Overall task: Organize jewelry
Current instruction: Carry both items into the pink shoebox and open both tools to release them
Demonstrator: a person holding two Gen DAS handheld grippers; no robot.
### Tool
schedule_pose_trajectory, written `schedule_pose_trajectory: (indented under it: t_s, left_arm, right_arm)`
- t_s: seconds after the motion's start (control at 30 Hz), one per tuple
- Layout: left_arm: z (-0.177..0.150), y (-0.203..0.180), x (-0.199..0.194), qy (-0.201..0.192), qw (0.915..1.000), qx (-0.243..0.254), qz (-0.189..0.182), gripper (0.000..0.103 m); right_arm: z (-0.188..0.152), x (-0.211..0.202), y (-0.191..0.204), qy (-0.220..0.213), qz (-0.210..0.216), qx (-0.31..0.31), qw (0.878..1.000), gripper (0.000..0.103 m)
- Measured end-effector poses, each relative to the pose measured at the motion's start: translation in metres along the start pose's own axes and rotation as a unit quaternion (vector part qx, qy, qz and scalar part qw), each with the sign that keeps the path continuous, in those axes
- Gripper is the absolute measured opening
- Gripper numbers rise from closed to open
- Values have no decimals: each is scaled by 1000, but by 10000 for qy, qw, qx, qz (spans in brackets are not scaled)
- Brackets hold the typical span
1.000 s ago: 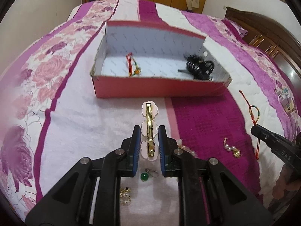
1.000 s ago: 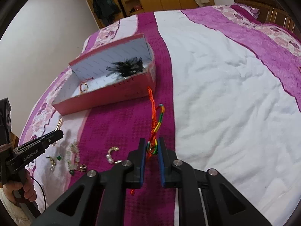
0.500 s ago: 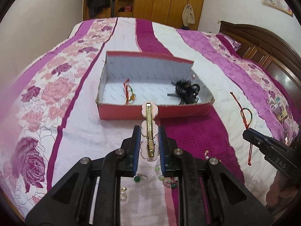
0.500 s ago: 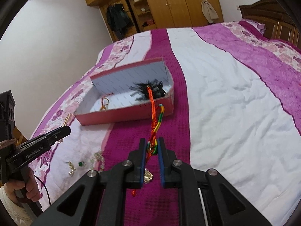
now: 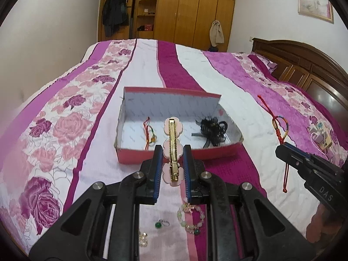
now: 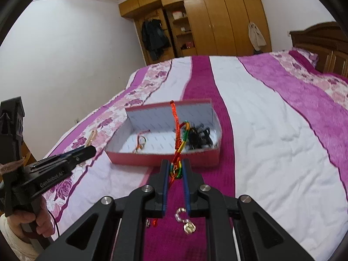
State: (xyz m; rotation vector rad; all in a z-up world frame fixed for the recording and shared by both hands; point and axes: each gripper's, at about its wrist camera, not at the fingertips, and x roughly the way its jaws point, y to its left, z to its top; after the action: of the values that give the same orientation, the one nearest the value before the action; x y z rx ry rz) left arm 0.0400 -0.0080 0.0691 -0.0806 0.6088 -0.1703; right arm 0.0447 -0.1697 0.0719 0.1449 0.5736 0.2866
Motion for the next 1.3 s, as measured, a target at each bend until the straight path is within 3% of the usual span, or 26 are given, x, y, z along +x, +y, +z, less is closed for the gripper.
schedule_pose_trajectory:
  t_s: [0.5, 0.87, 1.3]
  left_arm:
    - [28, 2, 12, -514, 9985, -118, -116, 10]
    - [40, 1, 23, -1009, 9949, -91, 35, 10]
    - [36, 13, 68, -1005, 9946, -256, 83, 10]
  right_arm:
    - [32, 18, 14, -318, 109, -202, 9992, 13]
    - [47, 39, 9, -501, 29, -140, 9986, 13]
    - [56, 81, -5, -564, -189, -21, 9982, 13]
